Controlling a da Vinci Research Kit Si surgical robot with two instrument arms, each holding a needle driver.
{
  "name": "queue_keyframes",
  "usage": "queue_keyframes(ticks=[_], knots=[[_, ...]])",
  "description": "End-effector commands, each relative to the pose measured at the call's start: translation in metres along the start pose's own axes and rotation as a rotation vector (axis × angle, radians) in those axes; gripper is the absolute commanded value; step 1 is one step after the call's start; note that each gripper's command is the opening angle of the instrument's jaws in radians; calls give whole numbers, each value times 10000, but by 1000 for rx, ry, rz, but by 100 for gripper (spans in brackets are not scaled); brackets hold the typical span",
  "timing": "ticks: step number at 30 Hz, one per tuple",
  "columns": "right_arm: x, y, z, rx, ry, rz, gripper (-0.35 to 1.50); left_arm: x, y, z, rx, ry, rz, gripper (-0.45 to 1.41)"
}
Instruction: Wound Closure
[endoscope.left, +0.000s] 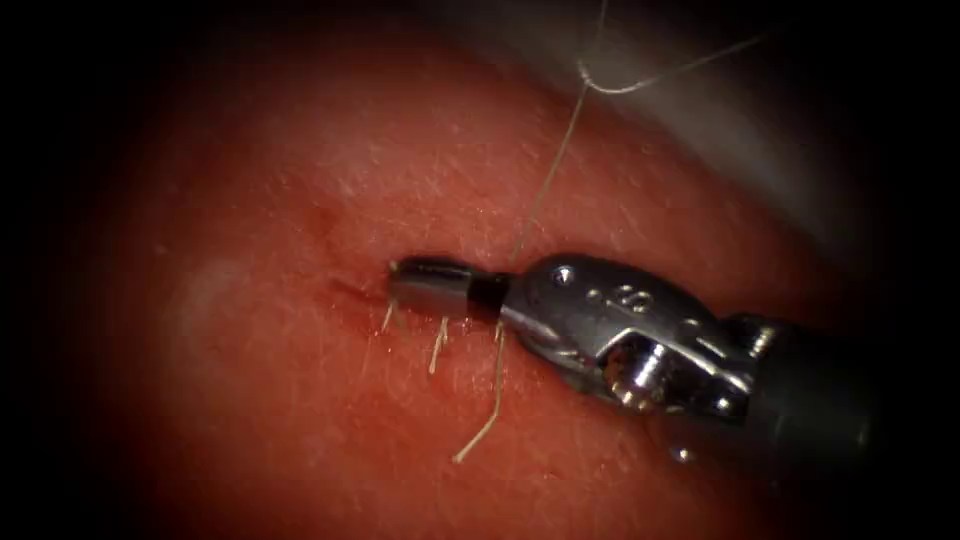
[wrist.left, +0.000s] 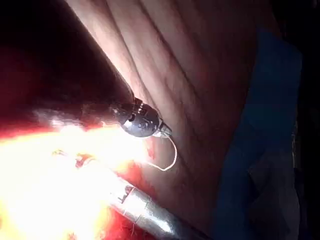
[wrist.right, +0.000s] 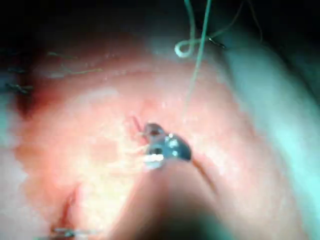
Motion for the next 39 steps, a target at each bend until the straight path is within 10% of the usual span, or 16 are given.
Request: queue_keyframes(ticks=[1,5,8,10,20,29,39], knots=[[8,1,4,4,13,-22,-35,-2,-1,7,1,1,2,-35],[17,-1,-2,12,41,-58,-21,-2,-2,6,-1,2,3,-35],[24,0,-11,-53,91,-45,126,-4,-5,2,-7,7,3,-35],[27,3,-18,-54,91,-41,140,-6,-10,1,7,-4,2,-35],[22,20,-112,5,52,-47,148,-43,-34,41,77,-187,38,-30],[18,24,-155,28,28,-45,148,-126,2,121,53,-250,-269,57],[14,8,-147,17,32,-38,148,-119,-6,79,1,-201,-550,77]])
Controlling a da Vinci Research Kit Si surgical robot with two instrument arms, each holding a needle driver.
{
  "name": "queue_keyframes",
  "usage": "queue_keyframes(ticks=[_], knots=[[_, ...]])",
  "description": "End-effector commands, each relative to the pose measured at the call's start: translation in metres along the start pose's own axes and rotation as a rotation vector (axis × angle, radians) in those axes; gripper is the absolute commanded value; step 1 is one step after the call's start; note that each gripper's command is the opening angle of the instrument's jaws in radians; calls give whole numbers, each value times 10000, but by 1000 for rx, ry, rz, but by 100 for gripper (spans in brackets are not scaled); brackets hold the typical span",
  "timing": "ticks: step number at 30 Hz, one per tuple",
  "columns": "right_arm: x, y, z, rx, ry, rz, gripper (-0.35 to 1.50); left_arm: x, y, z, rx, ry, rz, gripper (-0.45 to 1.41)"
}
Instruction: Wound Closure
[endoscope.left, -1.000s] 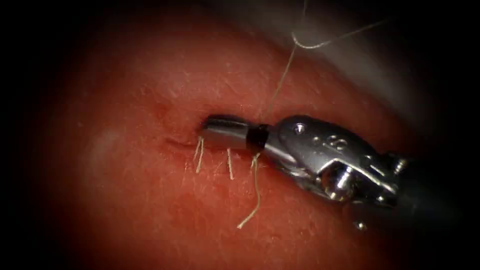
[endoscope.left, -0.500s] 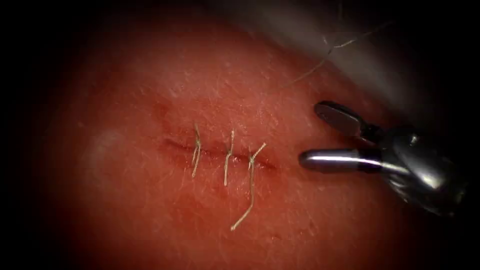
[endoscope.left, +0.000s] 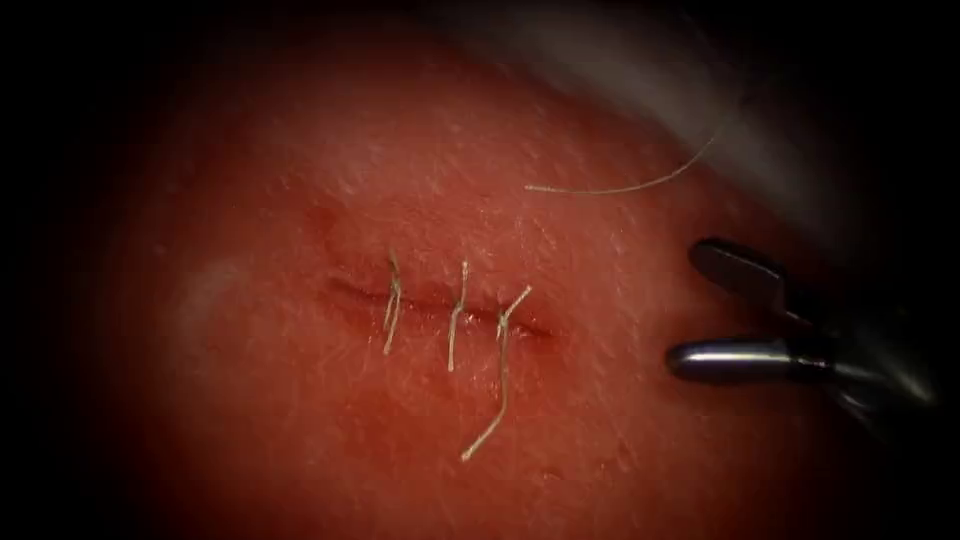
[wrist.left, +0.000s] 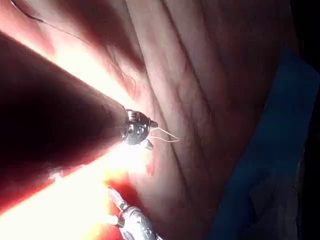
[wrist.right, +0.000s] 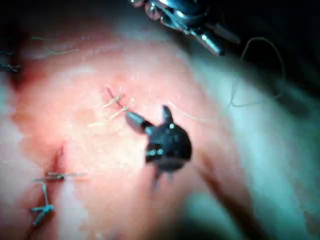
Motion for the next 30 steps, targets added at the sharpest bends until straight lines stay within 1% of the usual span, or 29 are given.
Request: queue_keyframes(ticks=[1,3,4,7,9,10,14,15,17,19,20,21,23,24,27,30], knots=[[-3,-2,8,5,1,-1,148,-1,0,-3,-16,16,3,77],[-3,-5,8,17,-2,4,148,-7,8,-24,-40,26,11,77],[-4,-7,9,40,-8,2,148,-21,19,-41,-61,22,24,76],[-4,-11,12,64,-14,1,148,-46,38,-58,-82,18,47,76],[-4,-14,14,69,-15,0,148,-76,61,-74,-105,6,76,76],[-4,-14,15,71,-16,0,148,-85,68,-80,-113,4,84,76],[-4,-15,16,70,-16,0,148,-103,93,-96,-135,-1,95,74],[-4,-14,16,71,-16,0,148,-104,97,-97,-137,1,119,73],[-4,-14,16,71,-16,0,148,-106,108,-99,-141,8,191,73],[-4,-14,13,73,-17,0,148,-112,130,-99,-144,23,361,68],[-4,-13,13,74,-17,0,148,-113,134,-99,-145,26,392,67],[-4,-13,12,74,-17,0,148,-115,143,-99,-145,34,476,64],[-4,-12,12,74,-17,0,148,-116,153,-98,-145,43,595,61],[-4,-12,13,74,-17,0,148,-116,163,-97,-146,43,713,59],[-4,-12,13,74,-17,0,148,-117,168,-94,-140,30,857,56],[-4,-12,13,74,-17,0,148,-121,168,-92,-104,-13,982,55]])
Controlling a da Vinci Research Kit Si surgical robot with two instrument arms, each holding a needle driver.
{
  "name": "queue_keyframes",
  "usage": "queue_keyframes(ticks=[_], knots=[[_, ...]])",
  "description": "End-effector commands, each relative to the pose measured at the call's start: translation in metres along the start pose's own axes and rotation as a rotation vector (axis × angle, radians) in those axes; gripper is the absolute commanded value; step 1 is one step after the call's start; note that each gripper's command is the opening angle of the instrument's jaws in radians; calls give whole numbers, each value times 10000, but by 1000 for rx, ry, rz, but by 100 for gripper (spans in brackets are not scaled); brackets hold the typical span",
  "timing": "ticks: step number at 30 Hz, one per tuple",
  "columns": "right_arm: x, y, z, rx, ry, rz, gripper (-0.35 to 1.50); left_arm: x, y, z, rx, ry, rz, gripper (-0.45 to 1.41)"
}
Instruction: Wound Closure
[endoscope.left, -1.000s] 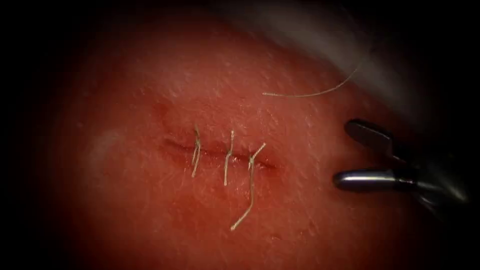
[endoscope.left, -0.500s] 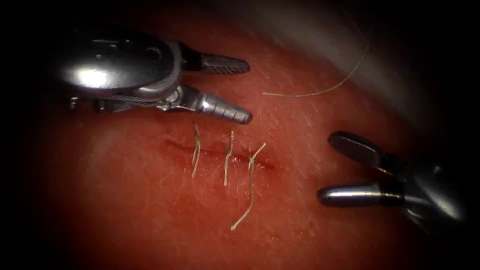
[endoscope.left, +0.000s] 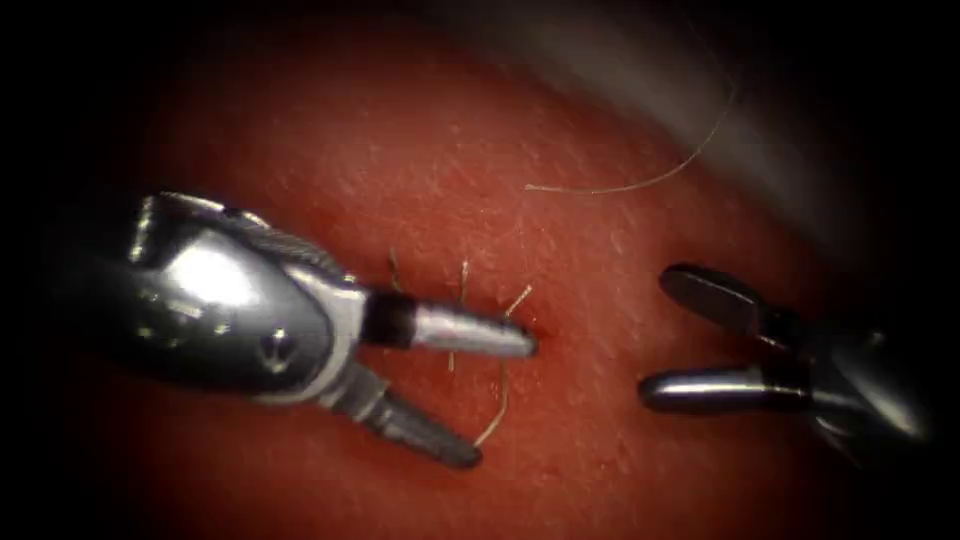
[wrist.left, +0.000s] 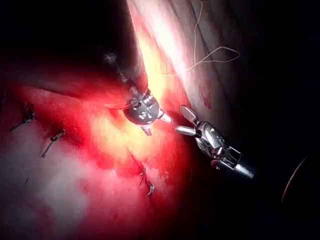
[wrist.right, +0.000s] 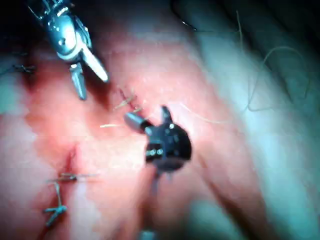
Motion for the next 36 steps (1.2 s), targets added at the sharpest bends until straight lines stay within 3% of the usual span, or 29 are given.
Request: queue_keyframes(ticks=[1,14,31,33,36], knots=[[-2,2,8,1,2,-1,148,-9,7,10,0,-59,80,55],[-3,1,11,0,2,-2,148,-34,47,38,-51,-108,158,55],[-7,0,16,-3,4,-5,148,-51,45,47,-53,-113,244,41],[-7,0,16,-3,4,-6,148,-53,44,44,-57,-111,244,35],[-7,0,17,-4,4,-6,148,-51,45,42,-52,-107,256,4]])
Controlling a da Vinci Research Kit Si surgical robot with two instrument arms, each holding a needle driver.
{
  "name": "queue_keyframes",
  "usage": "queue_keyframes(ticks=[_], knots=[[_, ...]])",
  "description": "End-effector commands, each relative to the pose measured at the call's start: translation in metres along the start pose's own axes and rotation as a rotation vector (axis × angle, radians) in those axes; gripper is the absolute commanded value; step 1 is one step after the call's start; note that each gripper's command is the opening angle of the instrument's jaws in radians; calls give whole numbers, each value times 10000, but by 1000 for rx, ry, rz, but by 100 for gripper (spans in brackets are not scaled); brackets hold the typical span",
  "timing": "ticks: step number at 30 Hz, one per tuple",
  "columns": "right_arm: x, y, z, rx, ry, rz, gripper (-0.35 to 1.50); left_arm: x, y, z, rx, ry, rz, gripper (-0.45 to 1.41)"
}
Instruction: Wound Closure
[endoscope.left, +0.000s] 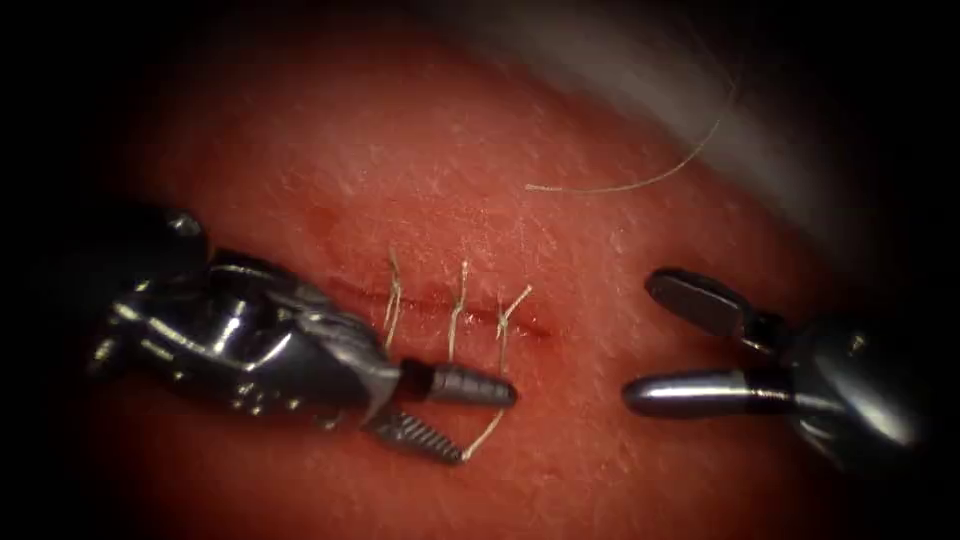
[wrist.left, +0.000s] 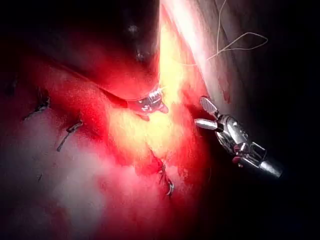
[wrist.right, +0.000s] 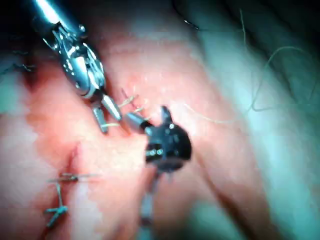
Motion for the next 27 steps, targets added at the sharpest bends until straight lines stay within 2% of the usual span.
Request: queue_keyframes(ticks=[1,2,5,6,7,11,18,23,27], knots=[[-2,1,9,1,1,-1,148,1,5,7,-3,4,13,-22],[-3,1,9,1,2,-2,148,3,6,8,-2,3,19,-35],[-5,0,10,2,2,-4,143,6,7,9,22,13,19,-35],[-7,0,11,2,2,-6,133,6,7,10,25,14,18,-35],[-9,0,12,-1,-1,-25,131,6,7,10,24,16,18,-35],[-17,9,19,-7,-7,-63,133,6,5,13,22,26,17,-35],[-15,10,15,-6,-9,-79,135,6,4,8,19,34,17,-35],[-13,9,13,-9,-18,-112,136,9,-14,-5,31,60,-38,-35],[-14,10,13,-9,-18,-112,138,8,-16,-4,73,81,-64,35]])
